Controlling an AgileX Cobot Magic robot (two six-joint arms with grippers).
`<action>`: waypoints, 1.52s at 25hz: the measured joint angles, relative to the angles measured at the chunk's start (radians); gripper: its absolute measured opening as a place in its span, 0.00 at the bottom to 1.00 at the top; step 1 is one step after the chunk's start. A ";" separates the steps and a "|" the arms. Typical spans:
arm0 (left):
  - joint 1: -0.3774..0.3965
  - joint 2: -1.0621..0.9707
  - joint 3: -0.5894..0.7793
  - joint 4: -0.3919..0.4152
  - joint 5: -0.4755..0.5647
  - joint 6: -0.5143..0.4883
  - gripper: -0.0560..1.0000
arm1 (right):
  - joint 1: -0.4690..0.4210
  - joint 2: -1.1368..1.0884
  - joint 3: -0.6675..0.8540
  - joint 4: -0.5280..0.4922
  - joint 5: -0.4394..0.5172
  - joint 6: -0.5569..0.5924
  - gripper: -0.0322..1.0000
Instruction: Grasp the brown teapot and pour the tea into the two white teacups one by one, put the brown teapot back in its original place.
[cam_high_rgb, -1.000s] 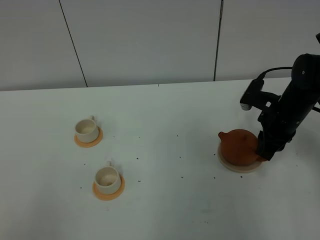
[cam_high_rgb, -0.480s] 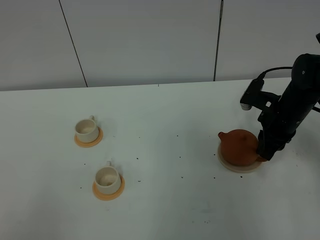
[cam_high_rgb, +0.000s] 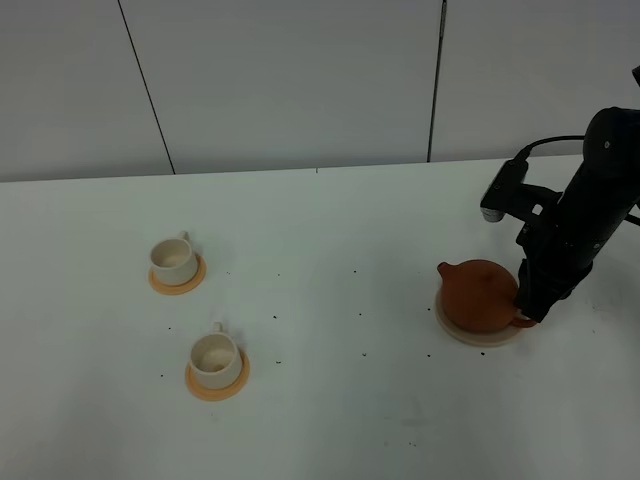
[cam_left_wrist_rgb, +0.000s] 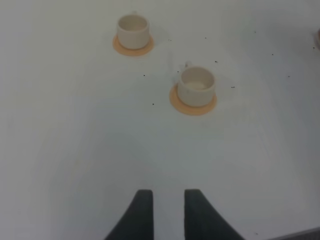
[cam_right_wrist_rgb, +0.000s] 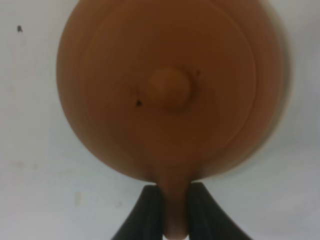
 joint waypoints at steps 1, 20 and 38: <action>0.000 0.000 0.000 0.000 0.000 0.000 0.27 | 0.000 0.000 0.000 0.000 0.000 0.000 0.13; 0.000 0.000 0.000 0.000 0.000 -0.001 0.27 | 0.000 0.000 0.000 0.037 0.034 0.001 0.24; 0.000 0.000 0.000 0.000 0.000 0.000 0.27 | 0.000 0.012 0.000 0.041 0.036 0.011 0.26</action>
